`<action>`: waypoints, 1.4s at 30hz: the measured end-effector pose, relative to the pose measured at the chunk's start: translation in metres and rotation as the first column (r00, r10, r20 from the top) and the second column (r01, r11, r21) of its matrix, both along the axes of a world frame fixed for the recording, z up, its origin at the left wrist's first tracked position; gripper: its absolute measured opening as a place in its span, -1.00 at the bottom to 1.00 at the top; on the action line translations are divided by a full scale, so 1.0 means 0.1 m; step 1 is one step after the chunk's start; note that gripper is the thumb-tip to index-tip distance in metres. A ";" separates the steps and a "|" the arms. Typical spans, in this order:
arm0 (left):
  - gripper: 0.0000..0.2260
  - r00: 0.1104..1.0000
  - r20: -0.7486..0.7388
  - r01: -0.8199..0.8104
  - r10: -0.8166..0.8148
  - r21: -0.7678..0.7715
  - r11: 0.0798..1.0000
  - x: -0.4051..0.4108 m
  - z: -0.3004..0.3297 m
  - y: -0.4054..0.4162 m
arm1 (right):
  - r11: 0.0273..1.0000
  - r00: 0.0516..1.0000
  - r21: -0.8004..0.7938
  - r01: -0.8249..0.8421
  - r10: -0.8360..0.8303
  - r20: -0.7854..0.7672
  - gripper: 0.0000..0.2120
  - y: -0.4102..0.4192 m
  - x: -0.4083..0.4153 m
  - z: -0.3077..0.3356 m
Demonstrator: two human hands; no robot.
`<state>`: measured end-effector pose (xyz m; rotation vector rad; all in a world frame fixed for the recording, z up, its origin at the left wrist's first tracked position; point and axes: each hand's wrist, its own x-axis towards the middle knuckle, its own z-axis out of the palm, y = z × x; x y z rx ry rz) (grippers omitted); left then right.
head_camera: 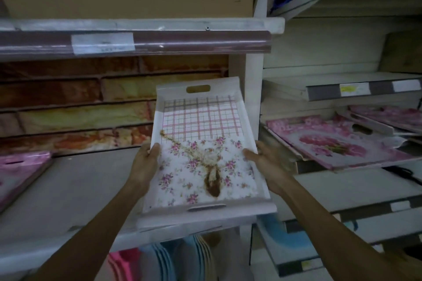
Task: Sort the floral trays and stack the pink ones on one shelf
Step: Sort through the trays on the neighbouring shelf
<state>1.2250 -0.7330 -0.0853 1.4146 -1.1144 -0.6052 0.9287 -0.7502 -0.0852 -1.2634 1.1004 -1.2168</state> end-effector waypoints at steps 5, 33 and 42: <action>-0.78 0.998 -0.003 -0.062 0.062 0.066 0.996 0.27 -0.09 -0.21 | 0.998 0.981 -0.018 -0.055 0.050 -0.188 -0.72 -0.16 0.23 -0.03; -0.84 0.840 0.543 -0.177 0.000 0.274 0.945 0.62 -0.92 -0.61 | 0.994 0.842 0.112 -0.018 0.076 -0.535 -0.70 -0.58 0.53 -0.82; -0.73 0.810 0.579 -0.139 -0.091 0.340 0.930 0.61 -0.87 -0.61 | 0.996 0.805 0.088 -0.026 0.074 -0.589 -0.64 -0.59 0.52 -0.76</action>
